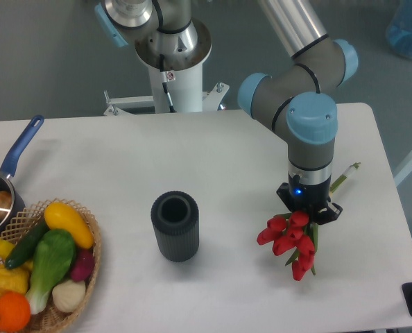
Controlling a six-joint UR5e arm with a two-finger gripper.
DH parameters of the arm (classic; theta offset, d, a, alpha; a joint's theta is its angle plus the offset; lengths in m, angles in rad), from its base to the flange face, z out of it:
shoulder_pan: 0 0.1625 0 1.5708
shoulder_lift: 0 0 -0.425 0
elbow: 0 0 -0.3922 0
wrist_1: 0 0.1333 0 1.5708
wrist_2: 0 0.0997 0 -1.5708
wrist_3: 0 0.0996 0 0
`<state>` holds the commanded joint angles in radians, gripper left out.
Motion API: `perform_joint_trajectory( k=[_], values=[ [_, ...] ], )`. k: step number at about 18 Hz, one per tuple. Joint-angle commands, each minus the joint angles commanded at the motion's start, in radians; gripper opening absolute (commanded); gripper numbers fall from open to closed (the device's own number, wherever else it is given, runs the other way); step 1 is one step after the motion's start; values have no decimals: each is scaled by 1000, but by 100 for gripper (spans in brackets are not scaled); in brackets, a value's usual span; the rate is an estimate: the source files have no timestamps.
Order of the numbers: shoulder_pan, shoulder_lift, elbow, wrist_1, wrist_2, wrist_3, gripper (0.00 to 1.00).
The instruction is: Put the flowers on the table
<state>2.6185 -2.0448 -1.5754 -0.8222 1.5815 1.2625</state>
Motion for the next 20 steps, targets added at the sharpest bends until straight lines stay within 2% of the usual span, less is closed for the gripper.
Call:
perform_joint_trajectory(
  k=[7,9,10,11,12,14,15,16,20],
  values=[
    [-8,-8,-3,0,0,0,4],
    [-9,-9,-18,3,0,0,10],
    [-9,-9,-26,5,-2,2,26],
    [-9,-9,-29,5,-3,2,34],
    [-9,-9,-37,9,-5,2,41],
    [-9,-8,-41,15,-9,-3,48],
    [-9,-8,-41,15,-9,-3,79],
    [-9,-8,-44,18,-8,0,100],
    [-5,-6,-43,20,-2,-5,100]
  ],
)
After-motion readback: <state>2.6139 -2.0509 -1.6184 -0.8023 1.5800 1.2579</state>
